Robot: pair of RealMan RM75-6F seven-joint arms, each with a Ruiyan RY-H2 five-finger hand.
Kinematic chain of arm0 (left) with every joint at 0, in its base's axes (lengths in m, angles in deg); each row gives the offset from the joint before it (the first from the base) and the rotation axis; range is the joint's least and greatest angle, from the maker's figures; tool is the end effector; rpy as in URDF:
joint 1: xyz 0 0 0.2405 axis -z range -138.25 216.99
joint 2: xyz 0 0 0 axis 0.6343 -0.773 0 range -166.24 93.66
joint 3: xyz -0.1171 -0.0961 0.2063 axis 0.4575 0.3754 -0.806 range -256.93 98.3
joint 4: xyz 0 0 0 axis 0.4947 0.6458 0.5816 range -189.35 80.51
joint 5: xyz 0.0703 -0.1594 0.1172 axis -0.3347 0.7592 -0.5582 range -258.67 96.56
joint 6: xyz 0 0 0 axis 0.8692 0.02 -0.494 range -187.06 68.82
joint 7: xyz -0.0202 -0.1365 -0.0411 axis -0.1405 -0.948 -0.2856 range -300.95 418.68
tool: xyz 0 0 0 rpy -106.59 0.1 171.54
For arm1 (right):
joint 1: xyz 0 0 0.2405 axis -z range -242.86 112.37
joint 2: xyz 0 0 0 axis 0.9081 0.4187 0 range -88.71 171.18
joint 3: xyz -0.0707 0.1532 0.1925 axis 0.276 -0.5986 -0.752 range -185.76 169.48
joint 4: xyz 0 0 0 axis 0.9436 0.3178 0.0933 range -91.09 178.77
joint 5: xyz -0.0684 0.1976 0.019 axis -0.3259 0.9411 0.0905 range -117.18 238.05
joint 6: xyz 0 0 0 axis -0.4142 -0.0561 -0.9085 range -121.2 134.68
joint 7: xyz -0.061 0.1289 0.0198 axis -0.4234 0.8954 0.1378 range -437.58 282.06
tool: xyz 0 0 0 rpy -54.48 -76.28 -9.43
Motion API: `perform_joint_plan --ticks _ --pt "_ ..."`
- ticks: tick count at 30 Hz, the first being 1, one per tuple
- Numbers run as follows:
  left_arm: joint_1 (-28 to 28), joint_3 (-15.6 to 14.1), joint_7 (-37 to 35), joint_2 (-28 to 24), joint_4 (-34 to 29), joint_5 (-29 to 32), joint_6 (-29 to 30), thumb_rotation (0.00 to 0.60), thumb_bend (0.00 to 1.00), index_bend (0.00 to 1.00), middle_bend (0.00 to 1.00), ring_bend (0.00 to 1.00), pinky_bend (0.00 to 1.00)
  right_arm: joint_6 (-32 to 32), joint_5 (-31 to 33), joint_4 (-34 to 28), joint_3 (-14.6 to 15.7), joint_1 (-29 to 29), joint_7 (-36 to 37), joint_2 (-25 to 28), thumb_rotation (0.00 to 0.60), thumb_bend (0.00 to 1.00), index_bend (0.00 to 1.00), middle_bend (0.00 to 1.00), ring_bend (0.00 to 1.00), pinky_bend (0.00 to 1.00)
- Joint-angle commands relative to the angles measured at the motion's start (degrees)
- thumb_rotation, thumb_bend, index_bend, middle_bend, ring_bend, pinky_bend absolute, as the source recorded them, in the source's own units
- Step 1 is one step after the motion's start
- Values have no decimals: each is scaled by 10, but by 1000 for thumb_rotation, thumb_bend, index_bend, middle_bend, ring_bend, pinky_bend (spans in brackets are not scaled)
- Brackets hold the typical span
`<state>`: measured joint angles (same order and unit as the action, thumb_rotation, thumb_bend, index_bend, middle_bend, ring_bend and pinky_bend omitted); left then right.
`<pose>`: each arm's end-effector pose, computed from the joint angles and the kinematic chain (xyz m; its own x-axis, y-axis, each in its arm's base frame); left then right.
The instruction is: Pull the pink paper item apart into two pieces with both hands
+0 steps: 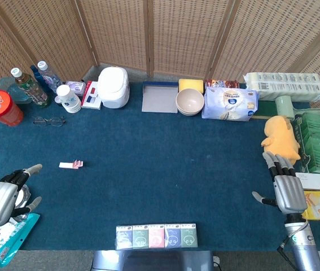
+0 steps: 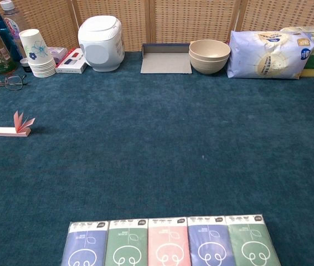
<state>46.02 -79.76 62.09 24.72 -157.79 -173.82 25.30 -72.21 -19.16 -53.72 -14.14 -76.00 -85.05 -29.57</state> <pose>-0.2598 0.1727 0.1460 0.3355 0.0636 0.9399 0.9329 -0.1614 -0.3220 -0.2735 -0.2181 0.1121 0.3052 -0.0505 0.9509 -0.9523 -0.0243 0.3043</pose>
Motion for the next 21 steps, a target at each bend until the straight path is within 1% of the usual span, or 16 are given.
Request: perform_joint_plan --ticks 1,6,16,21 --pt "1 -1 0 1 0 1 -3 600 213 173 298 283 400 0 1 1 0 0 0 -1 559 86 0 16 0 91" --pt "3 -1 -2 2 1 2 -5 600 213 170 298 283 400 -1 1 0 0 1 3 -1 558 87 0 16 0 91" --pt "11 7 -15 -16 2 1 -7 600 213 170 298 283 400 -2 -1 -4 -1 2 10 2 558 87 0 16 0 91" --pt "32 19 -17 -30 14 10 -33 600 216 170 298 297 401 3 0 -8 -4 -2 11 4 558 87 0 16 0 91"
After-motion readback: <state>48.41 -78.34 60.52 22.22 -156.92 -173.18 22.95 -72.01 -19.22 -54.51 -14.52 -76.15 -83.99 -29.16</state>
